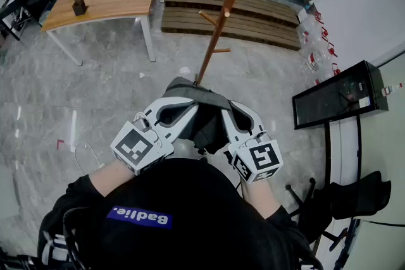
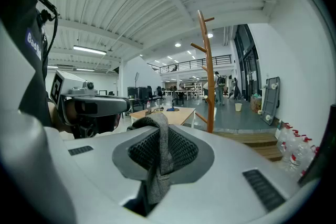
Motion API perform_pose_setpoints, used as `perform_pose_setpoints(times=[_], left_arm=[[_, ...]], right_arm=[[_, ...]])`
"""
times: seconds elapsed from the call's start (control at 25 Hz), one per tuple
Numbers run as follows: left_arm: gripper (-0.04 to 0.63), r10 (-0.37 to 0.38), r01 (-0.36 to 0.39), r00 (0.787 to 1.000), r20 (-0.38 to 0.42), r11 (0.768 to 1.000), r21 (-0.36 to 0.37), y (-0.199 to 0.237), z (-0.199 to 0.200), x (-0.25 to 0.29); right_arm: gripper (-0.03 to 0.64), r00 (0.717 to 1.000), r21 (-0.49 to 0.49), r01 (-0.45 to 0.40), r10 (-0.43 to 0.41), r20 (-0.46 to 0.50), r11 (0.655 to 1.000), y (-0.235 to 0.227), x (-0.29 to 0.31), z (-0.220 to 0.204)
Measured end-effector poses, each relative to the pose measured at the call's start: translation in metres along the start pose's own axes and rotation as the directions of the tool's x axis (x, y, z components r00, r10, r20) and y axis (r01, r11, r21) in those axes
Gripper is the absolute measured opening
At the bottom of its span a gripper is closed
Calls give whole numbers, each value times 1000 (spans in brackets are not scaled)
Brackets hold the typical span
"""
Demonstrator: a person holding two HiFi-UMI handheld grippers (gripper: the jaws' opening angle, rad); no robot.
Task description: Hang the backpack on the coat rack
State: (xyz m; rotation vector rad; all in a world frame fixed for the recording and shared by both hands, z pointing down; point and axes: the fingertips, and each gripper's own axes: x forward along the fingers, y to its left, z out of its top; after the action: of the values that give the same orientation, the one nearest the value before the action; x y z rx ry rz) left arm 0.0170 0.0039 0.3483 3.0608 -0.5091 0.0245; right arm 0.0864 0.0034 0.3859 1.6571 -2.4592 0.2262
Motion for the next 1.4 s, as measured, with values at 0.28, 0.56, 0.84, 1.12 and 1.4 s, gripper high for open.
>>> perform_pose_setpoints(times=[0.28, 0.56, 0.84, 1.12, 1.4], left_arm=[[9, -3, 3, 1000, -6, 1000, 3, -2, -1, -9], [9, -20, 20, 1000, -1, 999, 26, 1, -3, -18], [9, -34, 34, 999, 8, 999, 1, 20, 1, -44], [9, -56, 56, 998, 33, 998, 3, 50, 12, -52], [9, -3, 3, 999, 40, 1000, 6, 79, 16, -15]], right_arm=[[43, 1000, 8, -9, 9, -2, 1000, 10, 0, 0], [44, 1000, 11, -22, 22, -20, 1000, 20, 6, 0], [44, 1000, -13, 7, -8, -30, 1000, 23, 24, 14], [44, 998, -38, 59, -59, -1, 998, 11, 48, 33], [44, 1000, -41, 14, -13, 5, 999, -23, 78, 45]])
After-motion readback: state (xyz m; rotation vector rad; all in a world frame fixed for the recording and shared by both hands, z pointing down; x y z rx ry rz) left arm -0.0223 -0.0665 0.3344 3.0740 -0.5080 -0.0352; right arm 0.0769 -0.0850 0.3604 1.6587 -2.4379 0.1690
